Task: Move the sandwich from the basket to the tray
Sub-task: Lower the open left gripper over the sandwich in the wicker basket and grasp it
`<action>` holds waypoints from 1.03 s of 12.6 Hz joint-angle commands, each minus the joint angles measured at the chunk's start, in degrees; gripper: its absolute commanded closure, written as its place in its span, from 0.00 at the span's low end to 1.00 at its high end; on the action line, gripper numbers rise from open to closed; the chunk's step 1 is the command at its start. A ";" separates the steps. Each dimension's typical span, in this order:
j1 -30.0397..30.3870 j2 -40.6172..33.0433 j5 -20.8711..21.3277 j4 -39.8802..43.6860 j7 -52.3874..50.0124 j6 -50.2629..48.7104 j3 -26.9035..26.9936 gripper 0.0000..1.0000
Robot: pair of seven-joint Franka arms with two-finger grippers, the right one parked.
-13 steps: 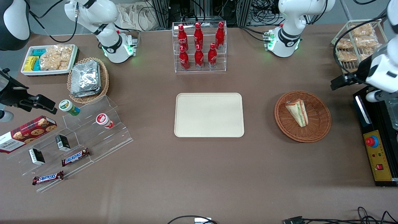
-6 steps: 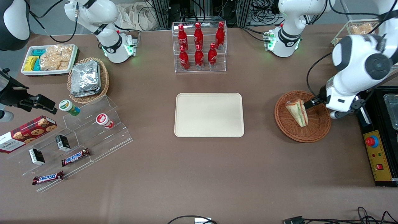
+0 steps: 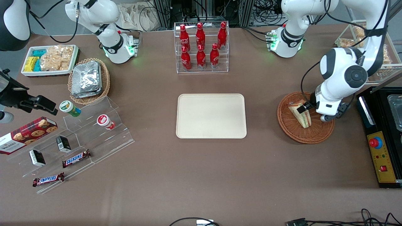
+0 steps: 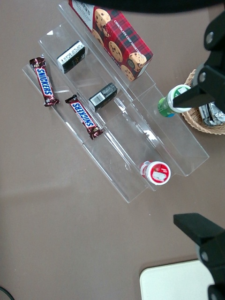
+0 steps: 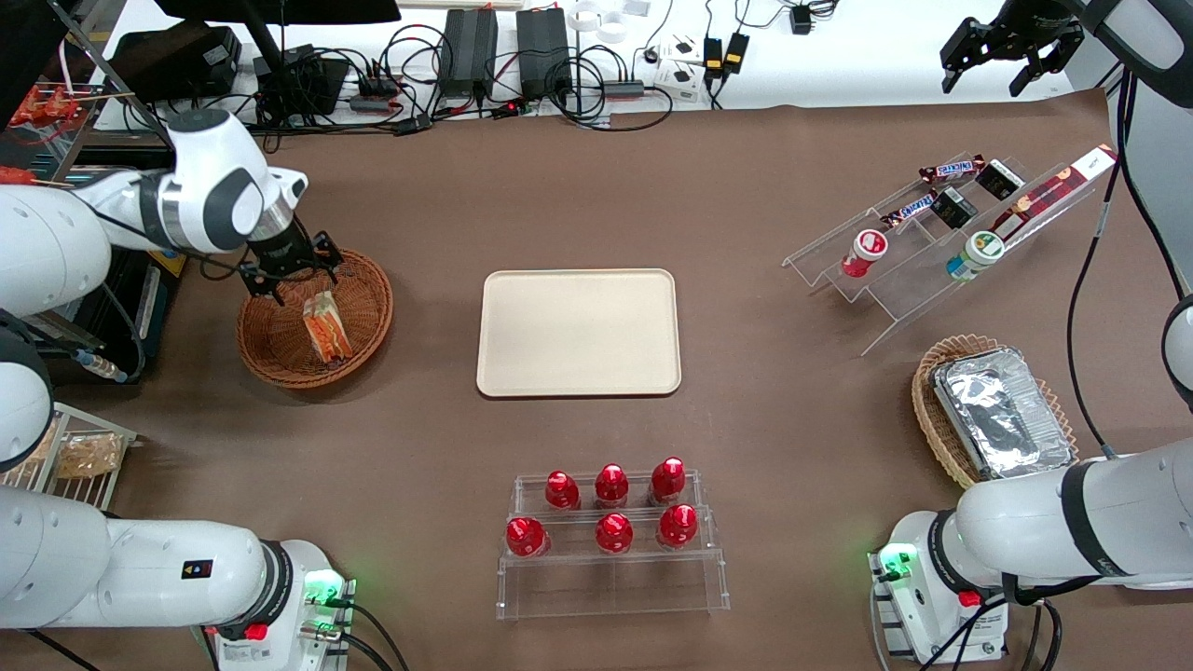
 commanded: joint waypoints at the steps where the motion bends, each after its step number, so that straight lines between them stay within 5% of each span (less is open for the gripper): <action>1: -0.34 2.43 1.06 -1.60 -1.17 3.61 -0.08 0.00; 7: -0.34 5.96 1.50 -1.68 -1.08 5.46 -0.08 0.08; 8: -0.34 6.04 1.50 -1.68 -0.47 5.46 -0.08 0.36; 9: -0.34 6.05 1.67 -1.68 -0.20 5.38 -0.08 0.99; 13: -0.26 5.96 1.68 -1.60 -0.20 5.11 -0.08 1.00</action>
